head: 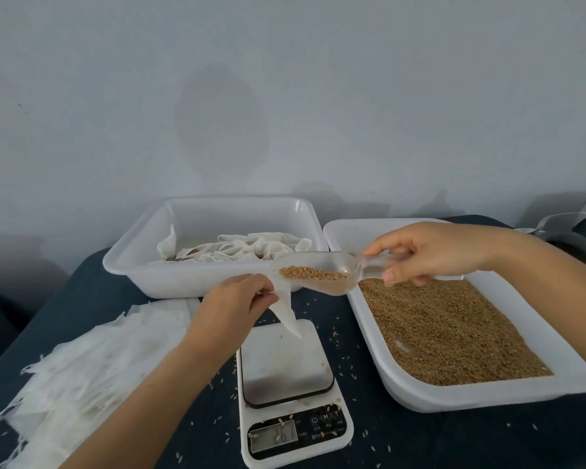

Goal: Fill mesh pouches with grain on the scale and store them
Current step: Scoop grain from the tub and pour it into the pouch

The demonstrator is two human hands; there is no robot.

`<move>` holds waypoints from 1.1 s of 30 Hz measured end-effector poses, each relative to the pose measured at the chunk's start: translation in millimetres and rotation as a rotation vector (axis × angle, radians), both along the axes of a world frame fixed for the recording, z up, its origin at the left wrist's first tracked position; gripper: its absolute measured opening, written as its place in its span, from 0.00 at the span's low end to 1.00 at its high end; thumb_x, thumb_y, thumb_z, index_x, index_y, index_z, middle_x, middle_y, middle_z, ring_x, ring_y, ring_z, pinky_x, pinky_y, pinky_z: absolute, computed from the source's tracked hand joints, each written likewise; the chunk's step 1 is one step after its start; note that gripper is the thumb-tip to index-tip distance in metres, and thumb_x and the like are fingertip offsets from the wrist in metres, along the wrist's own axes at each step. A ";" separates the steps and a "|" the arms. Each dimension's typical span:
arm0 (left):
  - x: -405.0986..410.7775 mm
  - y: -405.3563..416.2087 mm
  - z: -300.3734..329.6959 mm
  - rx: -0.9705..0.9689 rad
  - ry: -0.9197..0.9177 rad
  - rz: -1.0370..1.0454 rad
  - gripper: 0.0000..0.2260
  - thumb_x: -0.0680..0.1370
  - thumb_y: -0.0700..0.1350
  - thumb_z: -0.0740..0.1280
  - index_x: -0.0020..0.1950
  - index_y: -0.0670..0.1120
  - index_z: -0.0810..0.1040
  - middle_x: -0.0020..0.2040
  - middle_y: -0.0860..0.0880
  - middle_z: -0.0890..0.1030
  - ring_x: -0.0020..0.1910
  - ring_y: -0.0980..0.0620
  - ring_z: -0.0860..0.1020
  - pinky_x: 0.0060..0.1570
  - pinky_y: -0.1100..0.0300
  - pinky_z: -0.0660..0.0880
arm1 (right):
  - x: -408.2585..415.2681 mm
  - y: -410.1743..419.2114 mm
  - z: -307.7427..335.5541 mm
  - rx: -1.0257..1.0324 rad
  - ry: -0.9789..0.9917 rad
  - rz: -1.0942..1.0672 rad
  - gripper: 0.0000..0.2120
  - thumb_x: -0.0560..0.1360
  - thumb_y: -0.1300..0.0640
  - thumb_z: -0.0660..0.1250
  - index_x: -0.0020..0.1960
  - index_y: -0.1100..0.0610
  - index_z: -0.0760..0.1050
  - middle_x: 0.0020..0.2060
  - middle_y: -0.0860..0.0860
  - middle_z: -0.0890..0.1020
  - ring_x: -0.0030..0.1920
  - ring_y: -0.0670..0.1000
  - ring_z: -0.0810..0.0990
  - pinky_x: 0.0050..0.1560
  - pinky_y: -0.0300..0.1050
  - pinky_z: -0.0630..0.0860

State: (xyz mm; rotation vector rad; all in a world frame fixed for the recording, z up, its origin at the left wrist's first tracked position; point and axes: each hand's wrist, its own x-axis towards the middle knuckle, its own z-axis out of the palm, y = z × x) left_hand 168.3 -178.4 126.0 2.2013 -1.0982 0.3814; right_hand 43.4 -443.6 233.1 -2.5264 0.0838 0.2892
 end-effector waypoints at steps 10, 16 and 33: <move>5.5 12.6 7.8 0.108 0.028 -0.075 0.04 0.76 0.47 0.68 0.45 0.47 0.80 0.39 0.55 0.78 0.36 0.62 0.72 0.40 0.69 0.68 | 5.6 0.8 6.0 -0.050 0.076 0.069 0.17 0.74 0.50 0.70 0.55 0.31 0.71 0.43 0.46 0.84 0.31 0.40 0.77 0.34 0.25 0.70; 4.4 12.2 11.9 0.189 0.042 -0.161 0.05 0.75 0.47 0.69 0.44 0.47 0.81 0.36 0.58 0.77 0.38 0.63 0.73 0.40 0.71 0.69 | 8.7 2.7 13.9 -0.141 0.156 0.094 0.18 0.74 0.53 0.70 0.61 0.38 0.74 0.48 0.48 0.83 0.42 0.53 0.79 0.38 0.29 0.73; -1.4 4.7 9.5 0.236 0.009 -0.274 0.05 0.76 0.47 0.69 0.48 0.49 0.83 0.44 0.55 0.82 0.38 0.64 0.70 0.39 0.78 0.63 | 38.2 56.4 63.0 -0.619 0.283 0.247 0.18 0.73 0.51 0.70 0.62 0.40 0.74 0.36 0.41 0.79 0.28 0.39 0.75 0.40 0.36 0.69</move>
